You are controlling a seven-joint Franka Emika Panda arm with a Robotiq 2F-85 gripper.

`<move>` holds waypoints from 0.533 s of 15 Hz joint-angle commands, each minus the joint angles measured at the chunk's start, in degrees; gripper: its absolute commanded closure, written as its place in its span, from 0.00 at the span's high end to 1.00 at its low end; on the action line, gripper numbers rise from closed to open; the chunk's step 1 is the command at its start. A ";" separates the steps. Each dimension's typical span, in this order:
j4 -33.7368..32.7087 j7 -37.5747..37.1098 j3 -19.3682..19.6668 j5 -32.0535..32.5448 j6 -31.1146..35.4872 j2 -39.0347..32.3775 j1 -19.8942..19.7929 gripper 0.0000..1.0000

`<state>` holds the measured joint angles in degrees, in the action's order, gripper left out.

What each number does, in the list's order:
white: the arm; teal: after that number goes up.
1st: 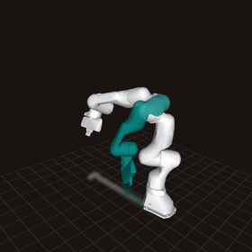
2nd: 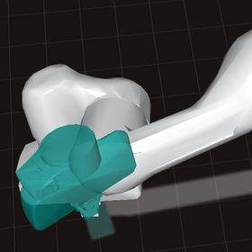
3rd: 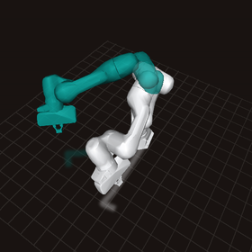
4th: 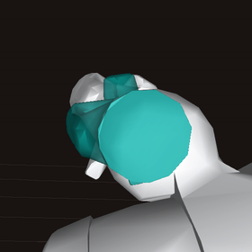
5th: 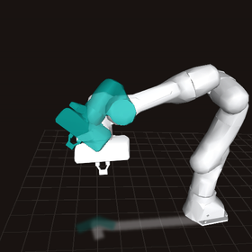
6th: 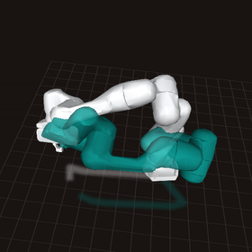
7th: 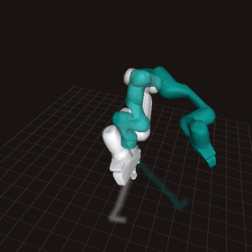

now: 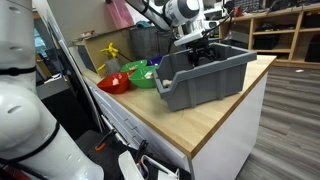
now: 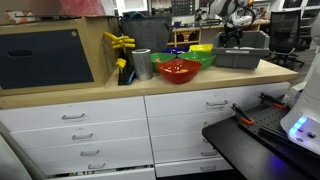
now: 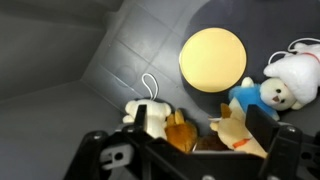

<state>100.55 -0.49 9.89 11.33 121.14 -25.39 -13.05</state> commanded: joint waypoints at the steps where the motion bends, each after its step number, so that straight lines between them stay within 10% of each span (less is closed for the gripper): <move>1: 3.68 3.58 0.65 0.35 2.96 3.91 -0.22 1.00; 8: 11.08 15.84 0.27 -1.74 5.71 9.00 -3.32 1.00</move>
<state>105.90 8.67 10.41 10.91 123.25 -19.91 -14.92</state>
